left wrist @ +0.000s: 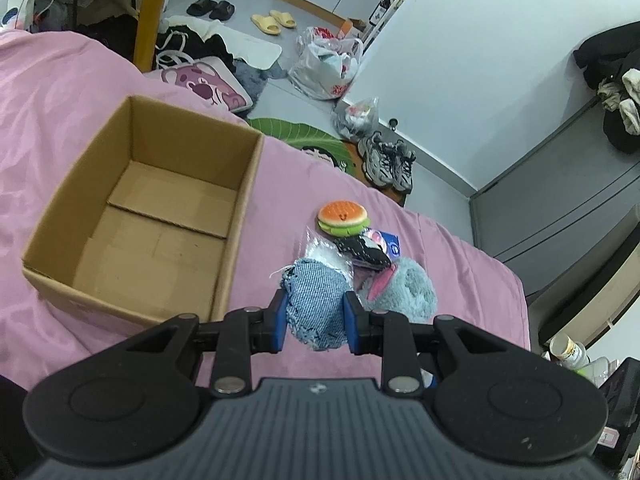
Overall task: Organize soft objects
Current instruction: 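Carry the denim pouch in the left gripper over the box while the right carries the white cloth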
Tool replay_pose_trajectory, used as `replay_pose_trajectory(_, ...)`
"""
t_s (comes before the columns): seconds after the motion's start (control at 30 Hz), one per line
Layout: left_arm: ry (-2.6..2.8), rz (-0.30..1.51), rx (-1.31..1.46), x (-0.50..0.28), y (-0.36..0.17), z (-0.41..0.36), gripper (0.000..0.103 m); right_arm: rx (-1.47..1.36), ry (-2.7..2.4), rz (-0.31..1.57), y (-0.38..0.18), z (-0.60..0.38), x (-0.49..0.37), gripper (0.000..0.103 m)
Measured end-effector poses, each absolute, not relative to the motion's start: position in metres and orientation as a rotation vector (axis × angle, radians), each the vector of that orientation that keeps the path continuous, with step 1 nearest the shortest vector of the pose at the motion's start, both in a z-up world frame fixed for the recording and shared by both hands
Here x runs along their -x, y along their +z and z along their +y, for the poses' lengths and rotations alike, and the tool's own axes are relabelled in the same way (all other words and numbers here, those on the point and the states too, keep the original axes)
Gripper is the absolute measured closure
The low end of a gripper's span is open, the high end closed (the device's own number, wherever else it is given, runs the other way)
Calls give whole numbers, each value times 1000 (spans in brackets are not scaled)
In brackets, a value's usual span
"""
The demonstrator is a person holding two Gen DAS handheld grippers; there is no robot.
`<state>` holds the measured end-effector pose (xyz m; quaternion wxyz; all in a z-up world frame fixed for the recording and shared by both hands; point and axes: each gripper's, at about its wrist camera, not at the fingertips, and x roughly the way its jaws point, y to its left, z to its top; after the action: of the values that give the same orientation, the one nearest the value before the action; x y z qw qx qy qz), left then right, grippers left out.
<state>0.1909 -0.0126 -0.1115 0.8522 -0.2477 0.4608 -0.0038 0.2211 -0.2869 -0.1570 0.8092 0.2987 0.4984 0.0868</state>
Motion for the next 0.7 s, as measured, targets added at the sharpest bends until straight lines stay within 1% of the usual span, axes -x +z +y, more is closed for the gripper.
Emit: replay_pose_trajectory(0.7,24,908,507,-195,-98,55,75,-488,231,935,-122,-217,-247,66)
